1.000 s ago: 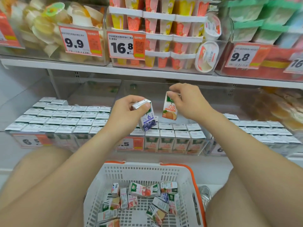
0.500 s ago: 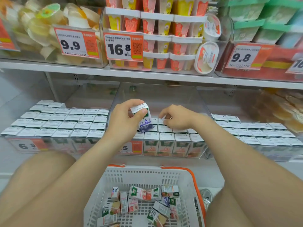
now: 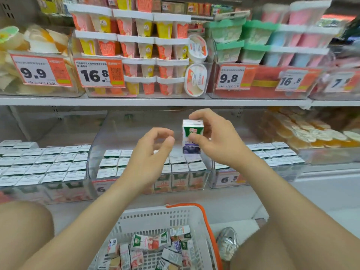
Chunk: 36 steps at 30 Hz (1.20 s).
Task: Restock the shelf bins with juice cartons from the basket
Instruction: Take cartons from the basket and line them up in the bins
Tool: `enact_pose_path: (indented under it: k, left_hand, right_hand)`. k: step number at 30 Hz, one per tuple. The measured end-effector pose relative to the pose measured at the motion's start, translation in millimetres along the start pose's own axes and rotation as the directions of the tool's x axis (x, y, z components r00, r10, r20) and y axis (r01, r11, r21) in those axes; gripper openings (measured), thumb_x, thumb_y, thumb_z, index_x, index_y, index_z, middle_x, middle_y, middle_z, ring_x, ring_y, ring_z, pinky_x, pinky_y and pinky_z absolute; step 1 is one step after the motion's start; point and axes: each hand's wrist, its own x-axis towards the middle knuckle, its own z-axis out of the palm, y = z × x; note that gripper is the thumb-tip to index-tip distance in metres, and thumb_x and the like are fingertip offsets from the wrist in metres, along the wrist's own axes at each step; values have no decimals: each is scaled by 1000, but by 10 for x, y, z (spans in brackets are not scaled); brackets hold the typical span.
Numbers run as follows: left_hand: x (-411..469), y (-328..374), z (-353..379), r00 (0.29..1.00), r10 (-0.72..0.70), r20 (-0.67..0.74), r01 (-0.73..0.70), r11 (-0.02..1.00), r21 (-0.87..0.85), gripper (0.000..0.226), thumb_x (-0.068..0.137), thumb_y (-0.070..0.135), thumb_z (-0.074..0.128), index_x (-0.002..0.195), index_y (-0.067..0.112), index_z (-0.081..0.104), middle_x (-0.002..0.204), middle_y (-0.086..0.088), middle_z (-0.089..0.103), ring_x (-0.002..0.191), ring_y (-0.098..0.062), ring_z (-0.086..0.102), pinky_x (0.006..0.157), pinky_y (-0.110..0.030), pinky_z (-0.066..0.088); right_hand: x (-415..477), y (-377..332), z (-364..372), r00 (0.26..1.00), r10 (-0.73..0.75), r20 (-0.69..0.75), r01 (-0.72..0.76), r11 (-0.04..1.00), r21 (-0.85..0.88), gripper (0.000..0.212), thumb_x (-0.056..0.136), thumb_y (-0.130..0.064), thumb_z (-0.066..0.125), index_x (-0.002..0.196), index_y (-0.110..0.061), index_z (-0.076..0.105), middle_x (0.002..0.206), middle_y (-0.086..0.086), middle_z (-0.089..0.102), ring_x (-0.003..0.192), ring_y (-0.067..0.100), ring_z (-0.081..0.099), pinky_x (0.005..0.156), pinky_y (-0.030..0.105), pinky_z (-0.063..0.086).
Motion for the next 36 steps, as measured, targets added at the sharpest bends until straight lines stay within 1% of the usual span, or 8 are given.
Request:
enact_pose_path:
  k: [4, 11, 15, 18, 23, 29, 31, 36]
  left_hand:
    - [48, -10, 378, 988, 69, 140, -103, 963, 251, 19, 101, 20, 61, 115, 33, 65, 117, 20, 64, 110, 3, 59, 88, -19, 49]
    - [279, -214, 1200, 946, 159, 283, -285, 823, 492, 41, 101, 40, 57, 139, 25, 51, 162, 0, 29, 149, -21, 29, 119, -43, 34]
    - [344, -435, 1394, 931, 185, 316, -356, 656, 666, 44, 103, 48, 48, 139, 24, 43, 169, -6, 16, 148, -29, 29, 113, -52, 38]
    - [362, -519, 1402, 928, 193, 319, -364, 654, 663, 35, 104, 46, 46, 132, 26, 42, 169, -5, 15, 140, -30, 37, 111, -50, 37]
    - [364, -545, 1384, 922, 201, 332, -376, 674, 636, 28, 105, 46, 45, 127, 29, 44, 169, -2, 12, 142, -29, 34, 113, -49, 34]
    - [339, -543, 1390, 917, 218, 334, -387, 691, 611, 23, 108, 36, 40, 128, 27, 44, 170, -2, 10, 145, -30, 29, 115, -51, 33]
    - [344, -548, 1380, 915, 215, 341, -384, 721, 576, 23, 108, 34, 41, 130, 28, 43, 170, 1, 8, 147, -29, 27, 115, -52, 34]
    - [313, -475, 1283, 920, 237, 312, -360, 827, 431, 37, 108, 32, 46, 143, 22, 43, 167, 1, 18, 153, -20, 24, 122, -43, 30]
  right_hand:
    - [-119, 393, -344, 982, -21, -187, -21, 975, -219, 55, 98, 1, 64, 146, -24, 52, 128, -4, 52, 98, 10, 52, 89, 23, 43]
    - [-227, 1260, -841, 964, 52, -259, -173, 867, -467, 60, 85, 14, 67, 136, -15, 53, 129, 9, 46, 111, 31, 50, 95, 38, 46]
    - [-180, 1692, -942, 980, 111, -164, -189, 763, -618, 73, 78, 23, 59, 139, -16, 49, 129, 9, 42, 108, 32, 48, 87, 41, 49]
    - [-62, 1936, -936, 987, 149, -55, -142, 675, -724, 76, 81, 23, 57, 146, -16, 48, 129, 11, 48, 115, 35, 46, 92, 47, 50]
    - [187, 1961, -871, 909, 370, 190, -166, 743, -648, 71, 88, 20, 48, 147, -19, 53, 142, 12, 51, 129, 35, 52, 94, 39, 50]
    - [155, 1948, -879, 832, 522, 187, -325, 731, -600, 69, 90, 8, 39, 154, -15, 46, 147, 18, 55, 130, 38, 56, 101, 45, 53]
    - [95, 1850, -812, 853, 504, 137, -332, 726, -603, 68, 89, 6, 43, 154, -15, 46, 135, 19, 61, 116, 39, 61, 91, 47, 57]
    - [-116, 1272, -625, 979, 183, -86, -202, 865, -459, 44, 91, 1, 48, 126, -18, 67, 122, 3, 70, 113, 25, 64, 97, 44, 55]
